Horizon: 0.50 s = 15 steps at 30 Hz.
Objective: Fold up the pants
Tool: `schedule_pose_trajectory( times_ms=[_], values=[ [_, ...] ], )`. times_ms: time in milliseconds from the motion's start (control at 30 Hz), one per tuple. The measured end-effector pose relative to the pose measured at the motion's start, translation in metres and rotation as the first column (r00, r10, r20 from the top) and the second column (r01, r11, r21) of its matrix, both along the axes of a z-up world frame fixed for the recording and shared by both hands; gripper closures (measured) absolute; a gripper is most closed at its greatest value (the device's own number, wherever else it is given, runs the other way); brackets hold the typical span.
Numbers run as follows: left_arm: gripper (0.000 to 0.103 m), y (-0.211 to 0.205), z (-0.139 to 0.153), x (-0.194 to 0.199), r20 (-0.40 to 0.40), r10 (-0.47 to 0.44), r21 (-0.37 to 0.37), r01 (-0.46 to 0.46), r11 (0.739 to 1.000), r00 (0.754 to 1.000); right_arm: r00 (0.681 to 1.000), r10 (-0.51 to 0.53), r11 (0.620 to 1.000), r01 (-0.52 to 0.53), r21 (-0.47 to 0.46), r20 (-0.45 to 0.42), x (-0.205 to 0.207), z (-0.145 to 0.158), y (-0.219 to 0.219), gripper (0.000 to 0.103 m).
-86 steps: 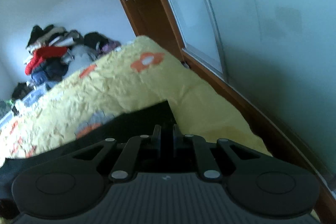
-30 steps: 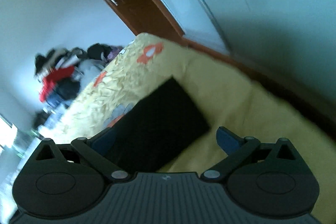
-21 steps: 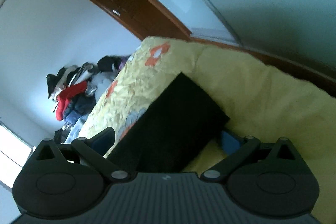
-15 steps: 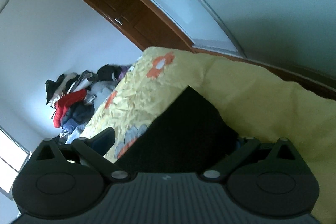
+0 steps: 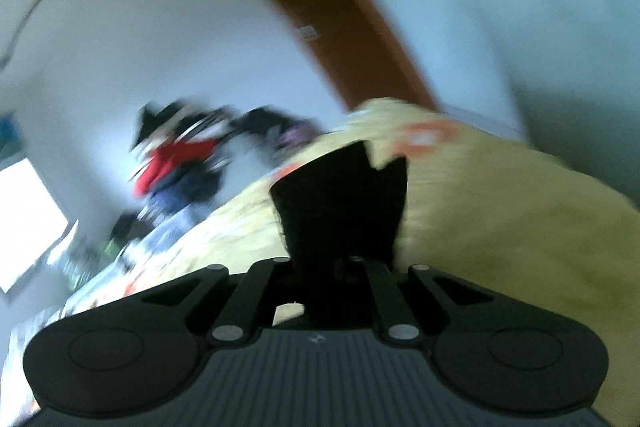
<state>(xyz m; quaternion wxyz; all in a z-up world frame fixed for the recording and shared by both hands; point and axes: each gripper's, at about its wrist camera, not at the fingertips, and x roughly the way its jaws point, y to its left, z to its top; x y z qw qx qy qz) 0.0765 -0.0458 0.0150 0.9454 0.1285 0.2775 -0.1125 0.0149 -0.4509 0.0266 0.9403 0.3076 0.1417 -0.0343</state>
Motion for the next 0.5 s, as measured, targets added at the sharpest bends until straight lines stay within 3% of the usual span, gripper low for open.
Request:
schedule_pose_trajectory(
  times_ms=[167,300,400,500],
  values=[
    [0.005,0.018,-0.003,-0.005,-0.014,0.036,0.008,-0.036,0.999,0.999,0.964,0.262,0.959,-0.265,-0.103,-0.044,0.056,0.007,0.088,0.097],
    [0.005,0.024,-0.006,-0.011,0.001,0.038,0.038,-0.038,0.999,0.999,0.885,0.442,0.874,-0.462,-0.149,-0.146,0.086,-0.012,0.162,0.097],
    [0.005,0.027,-0.007,-0.014,0.022,0.039,0.059,-0.04,0.997,0.999,0.838,0.499,0.824,-0.538,-0.178,-0.224,0.09,-0.025,0.197,0.096],
    [0.004,0.028,-0.009,-0.012,0.018,0.036,0.044,-0.036,0.998,0.999,0.818,0.469,0.771,-0.563,-0.297,-0.332,0.086,-0.034,0.222,0.091]
  ],
)
